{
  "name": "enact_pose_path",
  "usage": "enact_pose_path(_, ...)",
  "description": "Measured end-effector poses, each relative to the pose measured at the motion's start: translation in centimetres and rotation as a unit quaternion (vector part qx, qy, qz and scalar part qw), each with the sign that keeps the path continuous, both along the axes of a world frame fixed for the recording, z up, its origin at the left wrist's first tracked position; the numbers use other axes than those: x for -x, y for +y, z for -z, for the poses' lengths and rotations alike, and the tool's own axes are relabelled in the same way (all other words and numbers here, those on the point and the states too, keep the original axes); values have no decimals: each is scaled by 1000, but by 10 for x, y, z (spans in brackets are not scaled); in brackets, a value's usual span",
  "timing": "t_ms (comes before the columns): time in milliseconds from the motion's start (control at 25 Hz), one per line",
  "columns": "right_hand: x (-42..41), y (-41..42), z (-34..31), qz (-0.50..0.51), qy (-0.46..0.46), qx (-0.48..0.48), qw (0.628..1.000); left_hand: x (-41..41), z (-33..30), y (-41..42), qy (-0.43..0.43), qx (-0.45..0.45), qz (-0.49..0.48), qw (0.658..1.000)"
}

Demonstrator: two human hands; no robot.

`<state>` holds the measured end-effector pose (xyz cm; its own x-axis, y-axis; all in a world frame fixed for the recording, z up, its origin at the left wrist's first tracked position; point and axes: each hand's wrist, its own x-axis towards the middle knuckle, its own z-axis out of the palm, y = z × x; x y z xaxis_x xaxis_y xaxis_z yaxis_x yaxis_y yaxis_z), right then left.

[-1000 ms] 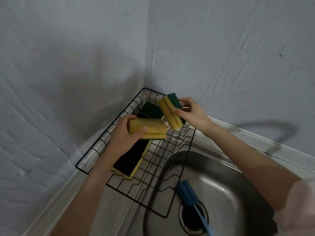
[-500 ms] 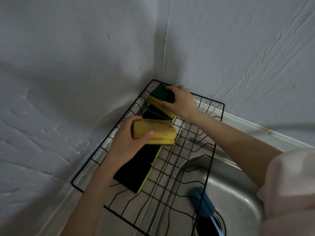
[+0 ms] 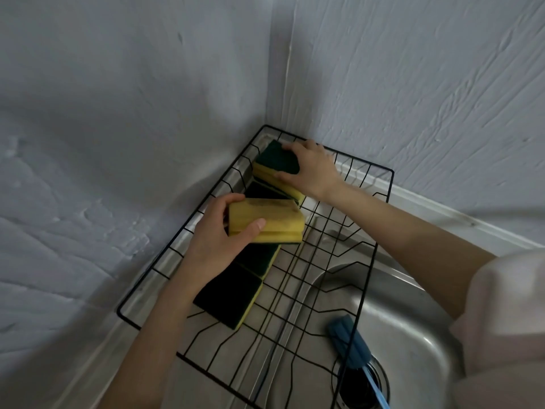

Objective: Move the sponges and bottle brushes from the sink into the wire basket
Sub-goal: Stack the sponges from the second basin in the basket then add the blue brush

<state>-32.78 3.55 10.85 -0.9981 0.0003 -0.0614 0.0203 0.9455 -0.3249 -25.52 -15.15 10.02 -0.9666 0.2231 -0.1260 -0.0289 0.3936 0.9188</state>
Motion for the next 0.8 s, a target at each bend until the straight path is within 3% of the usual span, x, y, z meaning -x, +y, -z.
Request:
enact_pose_path(120, -8, -4, -2, 22, 38, 48, 998, -2, -4, -1, 0, -13, -6, 1000)
enact_pose_path(240, -34, -5, -13, 72, 132, 270, 951, -2, -11, -3, 1, -38, -21, 999)
enact_pose_path(320, -63, -2, -15, 58, 125, 345, 929, -5, -16, -2, 1, -44, -40, 998)
enact_pose_path(520, -103, 0, -3, -72, 16, 292, 954, -3, -29, 6, -7, -34, -67, 997)
enact_pose_path(680, -103, -8, -7, 1, 42, 323, 945, 1, -36, 6, -20, -46, -68, 996)
enact_pose_path(800, -102, -14, -7, 79, -6, 416, 906, 10, -35, 6, -2, -51, -51, 997)
